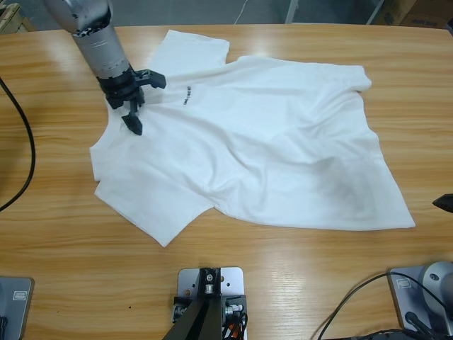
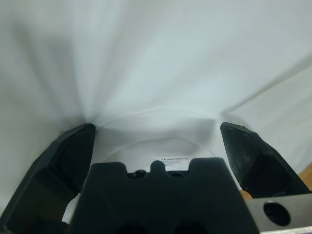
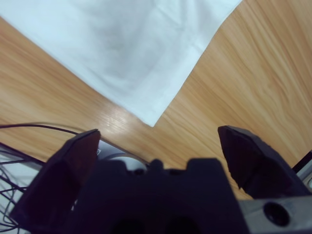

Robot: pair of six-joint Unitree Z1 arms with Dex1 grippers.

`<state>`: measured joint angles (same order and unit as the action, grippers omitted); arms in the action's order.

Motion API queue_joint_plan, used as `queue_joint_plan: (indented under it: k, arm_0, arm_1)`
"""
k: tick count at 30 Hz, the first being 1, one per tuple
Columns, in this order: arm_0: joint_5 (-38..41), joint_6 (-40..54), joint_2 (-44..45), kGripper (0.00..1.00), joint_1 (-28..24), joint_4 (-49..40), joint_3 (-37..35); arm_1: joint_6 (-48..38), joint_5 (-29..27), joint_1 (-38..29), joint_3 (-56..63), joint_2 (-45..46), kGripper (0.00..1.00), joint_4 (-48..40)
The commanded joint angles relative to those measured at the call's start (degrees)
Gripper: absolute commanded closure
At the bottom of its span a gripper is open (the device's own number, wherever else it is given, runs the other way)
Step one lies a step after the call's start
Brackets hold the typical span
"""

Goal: Fold clothes

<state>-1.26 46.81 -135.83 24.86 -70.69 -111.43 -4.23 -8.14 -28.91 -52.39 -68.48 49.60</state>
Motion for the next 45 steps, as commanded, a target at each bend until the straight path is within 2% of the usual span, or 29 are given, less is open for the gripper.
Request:
queue_joint_plan:
  k: [1,3,7,11,15,16,18,19,21,25,28,31,34,39,45]
  arm_0:
    - [-0.4,0.74,4.5,0.0,-5.77,6.77,17.11]
    - [-0.42,0.91,6.63,0.0,-6.11,8.6,19.67]
    - [0.07,0.9,9.02,0.0,-6.07,8.81,19.85]
    - [4.66,-1.06,14.21,0.0,-5.95,8.69,18.92]
    - [13.32,-18.39,23.8,0.0,-1.31,8.15,18.16]
    - [16.36,-27.12,26.21,0.0,-0.55,7.42,18.3]
    - [22.01,-50.78,32.15,0.0,0.29,2.99,19.92]
    - [24.03,-55.71,35.72,0.0,0.59,3.1,23.7]
    - [26.14,-65.39,43.77,0.0,1.59,8.92,35.84]
    - [23.26,-87.36,60.31,0.0,1.77,23.65,60.91]
    - [19.93,-100.76,67.22,0.0,1.98,29.8,70.77]
    - [11.3,-110.48,73.58,0.0,2.03,32.91,76.59]
    - [6.66,-112.18,71.9,0.0,2.03,35.53,78.81]
    - [5.47,-112.94,60.28,0.0,5.23,42.26,79.54]
    - [5.22,-112.17,56.81,0.0,5.55,52.16,85.4]
  arm_1:
    - [0.62,-0.13,-0.2,0.79,-0.41,0.002,0.51]
    - [0.62,-0.13,-0.19,0.79,-0.34,0.002,0.58]
    - [0.45,-0.71,-0.19,0.88,0.89,0.001,0.58]
    - [-0.64,-2.97,-0.19,0.32,7.01,0.0,1.13]
    - [-4.39,-3.45,-0.19,-4.87,11.93,0.0,3.83]
    - [-6.46,-3.29,-0.19,-5.32,12.27,0.0,4.27]
    - [-11.54,-1.62,-0.19,-5.36,12.8,0.0,5.43]
    - [-14.62,-0.32,-0.22,-5.16,13.38,0.0,6.26]
    - [-20.4,0.49,-0.26,-4.2,15.29,0.0,7.75]
    - [-23.6,1.44,-0.27,-1.44,18.47,0.0,9.16]
    - [-24.07,2.19,-0.27,-0.88,20.48,0.0,9.93]
    - [-24.04,1.09,-0.27,-0.59,20.9,0.0,10.07]
    - [-26.17,-0.07,-0.27,1.48,19.95,0.0,6.87]
    - [-30.17,0.75,-0.27,6.0,15.75,0.0,0.81]
    - [-30.67,0.75,-0.27,6.54,16.36,0.005,0.32]
